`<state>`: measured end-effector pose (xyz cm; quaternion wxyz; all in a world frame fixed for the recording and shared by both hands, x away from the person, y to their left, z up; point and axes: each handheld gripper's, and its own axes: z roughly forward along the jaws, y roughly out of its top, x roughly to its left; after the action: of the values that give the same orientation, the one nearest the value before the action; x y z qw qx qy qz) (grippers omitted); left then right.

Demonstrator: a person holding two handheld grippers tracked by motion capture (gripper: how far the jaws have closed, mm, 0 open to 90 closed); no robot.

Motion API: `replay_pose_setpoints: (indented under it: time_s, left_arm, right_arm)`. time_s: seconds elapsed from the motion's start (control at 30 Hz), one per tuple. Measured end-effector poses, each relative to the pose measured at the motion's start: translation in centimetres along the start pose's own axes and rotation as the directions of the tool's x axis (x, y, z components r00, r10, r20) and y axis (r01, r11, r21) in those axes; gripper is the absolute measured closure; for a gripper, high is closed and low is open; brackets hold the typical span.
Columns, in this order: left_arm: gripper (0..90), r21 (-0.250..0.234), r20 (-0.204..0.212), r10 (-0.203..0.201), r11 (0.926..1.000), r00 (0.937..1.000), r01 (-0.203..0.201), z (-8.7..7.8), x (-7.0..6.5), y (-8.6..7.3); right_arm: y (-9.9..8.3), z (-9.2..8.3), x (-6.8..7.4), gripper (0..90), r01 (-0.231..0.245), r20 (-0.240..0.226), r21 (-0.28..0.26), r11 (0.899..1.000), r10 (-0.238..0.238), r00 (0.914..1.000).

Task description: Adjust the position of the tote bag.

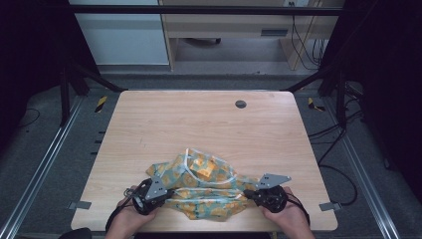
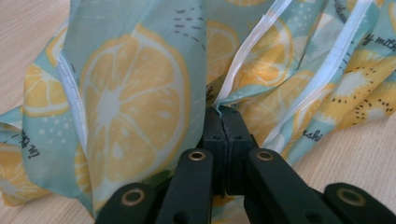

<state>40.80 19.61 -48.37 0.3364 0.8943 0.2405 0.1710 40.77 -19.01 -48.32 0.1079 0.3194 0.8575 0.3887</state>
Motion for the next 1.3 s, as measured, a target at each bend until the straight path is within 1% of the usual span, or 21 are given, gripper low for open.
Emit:
replay_pose_setpoints:
  time_s: [0.07, 0.13, 0.2, 0.27, 0.33, 0.37, 0.43, 0.57, 0.63, 0.73, 0.77, 0.83, 0.87, 0.9, 0.97, 1.03, 1.07, 1.17, 1.27, 1.3]
  left_arm:
    - [89.9, -0.016, -0.003, -0.005, 0.9999, 1.0000, 0.005, -0.3, 0.1, 0.0]
    - [89.8, -0.032, -0.003, -0.013, 0.9994, 0.9999, 0.013, -0.5, 0.1, 0.1]
    - [89.6, -0.036, -0.006, -0.012, 0.9993, 0.9999, 0.012, -0.7, 0.1, 0.0]
    - [89.5, -0.044, -0.007, -0.017, 0.9989, 0.9998, 0.017, -0.9, 0.1, 0.0]
    - [89.5, -0.046, -0.009, -0.019, 0.9988, 0.9998, 0.019, -1.1, 0.2, -0.2]
    - [89.5, -0.048, -0.009, -0.021, 0.9987, 0.9997, 0.021, -1.1, 0.2, -0.2]
    - [89.5, -0.053, -0.006, -0.026, 0.9983, 0.9997, 0.025, -1.2, 0.2, -0.2]
    - [89.5, -0.056, -0.010, -0.018, 0.9983, 0.9998, 0.018, -1.4, 0.2, -0.1]
    - [89.5, -0.060, -0.012, -0.019, 0.9981, 0.9997, 0.019, -1.5, 0.1, -0.2]
    - [89.5, -0.066, -0.009, -0.021, 0.9976, 0.9997, 0.020, -1.6, 0.2, -0.2]
    - [89.5, -0.069, -0.008, -0.022, 0.9974, 0.9997, 0.021, -1.6, 0.1, -0.2]
    - [89.6, -0.077, -0.008, -0.012, 0.9970, 0.9999, 0.012, -1.6, 0.0, -0.1]
    - [89.5, -0.080, -0.007, -0.009, 0.9968, 0.9999, 0.008, -1.7, -0.1, 0.0]
    - [89.5, -0.082, -0.008, -0.006, 0.9966, 0.9999, 0.006, -1.7, -0.2, 0.0]
    - [89.5, -0.089, -0.001, -0.002, 0.9960, 1.0000, 0.002, -1.8, -0.2, 0.0]
    - [89.8, -0.116, 0.028, -0.006, 0.9932, 0.9996, 0.010, -2.1, -0.3, 0.1]
    - [89.9, -0.127, 0.025, -0.002, 0.9919, 0.9997, 0.005, -2.2, -0.4, 0.1]
    - [90.0, -0.132, 0.041, 0.023, 0.9911, 0.9989, -0.018, -2.2, -0.7, 0.2]
    - [90.0, -0.134, 0.053, 0.041, 0.9904, 0.9977, -0.033, -2.2, -0.9, 0.3]
    - [90.0, -0.131, 0.055, 0.043, 0.9907, 0.9975, -0.036, -2.2, -0.9, 0.3]
  right_arm:
    - [0.0, 0.0, 0.0, 90.0, 0.003, 0.004, -0.001, 1.000, -0.003, 1.0000]
    - [0.0, -0.1, 0.2, 90.0, 0.026, 0.007, -0.003, 1.000, -0.026, 0.9996]
    - [0.1, -0.3, 0.3, 79.1, 0.045, -0.001, -0.025, 0.999, -0.045, 0.9990]
    - [0.3, -0.8, 0.2, 68.3, 0.045, 0.007, -0.052, 0.998, -0.044, 0.9990]
    - [0.6, -1.8, 0.0, 59.6, 0.034, 0.010, -0.087, 0.996, -0.033, 0.9994]
    - [0.8, -2.3, 0.0, 56.8, 0.031, 0.006, -0.103, 0.994, -0.031, 0.9995]
    - [1.3, -3.4, 0.0, 53.5, 0.035, 0.015, -0.124, 0.992, -0.033, 0.9993]
    - [3.0, -4.8, 0.0, 50.8, 0.041, 0.000, -0.158, 0.987, -0.042, 0.9991]
    - [4.0, -5.3, 0.1, 51.0, 0.054, -0.011, -0.171, 0.984, -0.057, 0.9983]
    - [5.7, -5.5, 0.3, 56.1, 0.070, -0.020, -0.173, 0.982, -0.075, 0.9970]
    - [6.2, -5.4, 0.4, 58.9, 0.078, -0.024, -0.171, 0.982, -0.083, 0.9963]
    - [7.2, -4.9, 0.7, 67.9, 0.101, -0.025, -0.159, 0.982, -0.107, 0.9940]
    - [7.7, -4.6, 1.0, 73.0, 0.117, -0.030, -0.153, 0.981, -0.123, 0.9919]
    - [8.2, -4.2, 1.3, 76.2, 0.133, -0.039, -0.148, 0.980, -0.140, 0.9894]
    - [9.1, -3.2, 2.0, 80.5, 0.169, -0.046, -0.136, 0.976, -0.177, 0.9832]
    - [9.8, -2.0, 2.6, 80.7, 0.189, -0.061, -0.125, 0.974, -0.198, 0.9783]
    - [10.0, -1.4, 2.8, 81.7, 0.198, -0.067, -0.122, 0.973, -0.207, 0.9760]
    - [10.7, 0.2, 3.6, 83.0, 0.241, -0.086, -0.099, 0.965, -0.250, 0.9645]
    - [11.1, 1.4, 4.1, 82.4, 0.269, -0.087, -0.075, 0.960, -0.275, 0.9574]
    - [11.2, 1.7, 4.2, 82.0, 0.274, -0.087, -0.071, 0.959, -0.280, 0.9562]
